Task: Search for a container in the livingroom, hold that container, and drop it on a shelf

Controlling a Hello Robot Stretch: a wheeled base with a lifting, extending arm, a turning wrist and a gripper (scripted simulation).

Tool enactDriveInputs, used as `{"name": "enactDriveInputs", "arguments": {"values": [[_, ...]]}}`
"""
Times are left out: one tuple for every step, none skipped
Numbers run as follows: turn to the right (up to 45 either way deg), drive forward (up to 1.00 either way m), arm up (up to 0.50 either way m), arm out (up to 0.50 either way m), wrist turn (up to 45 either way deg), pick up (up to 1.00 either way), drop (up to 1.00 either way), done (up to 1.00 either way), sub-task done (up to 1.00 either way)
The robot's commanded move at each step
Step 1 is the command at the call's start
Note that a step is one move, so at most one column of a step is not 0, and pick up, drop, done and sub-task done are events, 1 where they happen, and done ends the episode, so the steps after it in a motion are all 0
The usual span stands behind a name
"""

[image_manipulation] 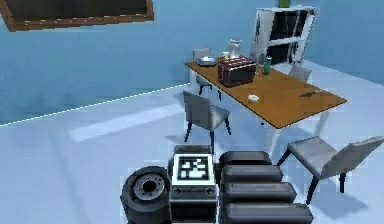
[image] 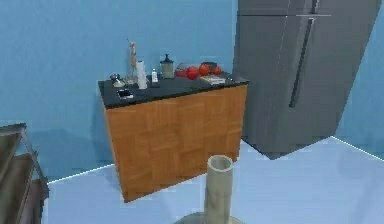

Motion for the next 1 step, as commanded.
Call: {"name": "enactDriveInputs", "arguments": {"values": [[-27.0,0.00,0.00,0.00,0.0,0.00,0.00,0.00,0.00]]}}
